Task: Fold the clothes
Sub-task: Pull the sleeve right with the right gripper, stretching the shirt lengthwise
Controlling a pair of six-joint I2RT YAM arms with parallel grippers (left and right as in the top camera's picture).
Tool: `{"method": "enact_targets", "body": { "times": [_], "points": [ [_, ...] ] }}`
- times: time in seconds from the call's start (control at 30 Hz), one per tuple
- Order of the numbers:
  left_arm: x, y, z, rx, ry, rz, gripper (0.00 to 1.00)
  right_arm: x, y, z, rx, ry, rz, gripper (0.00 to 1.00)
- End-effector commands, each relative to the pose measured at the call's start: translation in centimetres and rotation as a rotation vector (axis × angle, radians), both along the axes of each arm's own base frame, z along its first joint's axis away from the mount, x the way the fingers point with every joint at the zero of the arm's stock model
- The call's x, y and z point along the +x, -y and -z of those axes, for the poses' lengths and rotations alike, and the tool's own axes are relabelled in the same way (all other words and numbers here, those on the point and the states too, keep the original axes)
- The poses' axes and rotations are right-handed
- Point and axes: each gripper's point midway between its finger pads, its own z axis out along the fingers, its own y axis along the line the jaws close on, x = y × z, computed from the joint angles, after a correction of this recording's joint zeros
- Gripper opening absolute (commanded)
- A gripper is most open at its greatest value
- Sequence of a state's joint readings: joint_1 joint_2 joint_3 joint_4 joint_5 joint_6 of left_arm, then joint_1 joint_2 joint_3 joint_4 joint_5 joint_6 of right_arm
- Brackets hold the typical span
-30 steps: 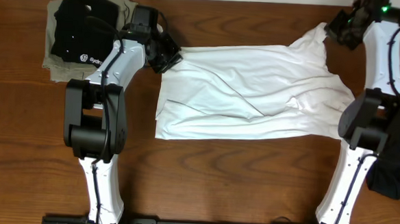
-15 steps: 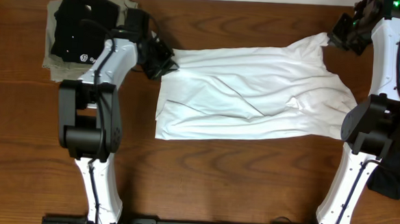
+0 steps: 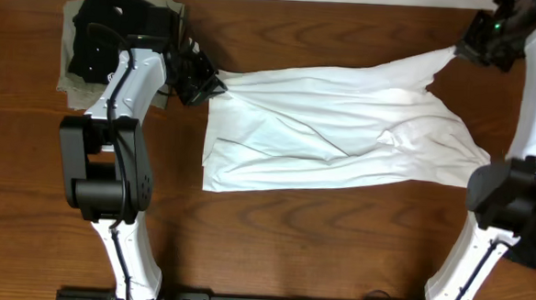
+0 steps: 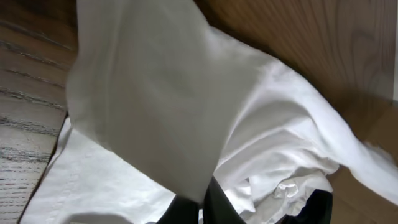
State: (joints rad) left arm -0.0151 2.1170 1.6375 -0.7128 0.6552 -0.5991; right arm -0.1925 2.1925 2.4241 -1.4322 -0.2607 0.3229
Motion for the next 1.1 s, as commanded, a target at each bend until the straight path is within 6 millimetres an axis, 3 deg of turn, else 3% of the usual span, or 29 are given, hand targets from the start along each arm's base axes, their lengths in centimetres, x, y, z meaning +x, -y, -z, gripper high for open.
{"method": "enact_targets", "body": {
  "times": [0.0, 0.23, 0.57, 1.07],
  "points": [
    [-0.2, 0.1, -0.8, -0.006, 0.020, 0.020, 0.06, -1.3, 0.7, -2.2, -0.046, 0.031, -0.008, 0.01],
    [-0.9, 0.1, -0.7, -0.003, -0.003, 0.029, 0.06, -4.6, 2.3, -1.2, -0.148, -0.109, 0.016, 0.01],
    [-3.4, 0.0, -0.1, 0.005, -0.105, 0.058, 0.06, -7.3, 1.9, -0.6, -0.133, -0.223, 0.008, 0.01],
    [-7.0, -0.9, 0.7, 0.080, -0.202, 0.160, 0.06, -7.6, 2.5, -1.0, -0.178, -0.219, 0.007, 0.02]
  ]
}}
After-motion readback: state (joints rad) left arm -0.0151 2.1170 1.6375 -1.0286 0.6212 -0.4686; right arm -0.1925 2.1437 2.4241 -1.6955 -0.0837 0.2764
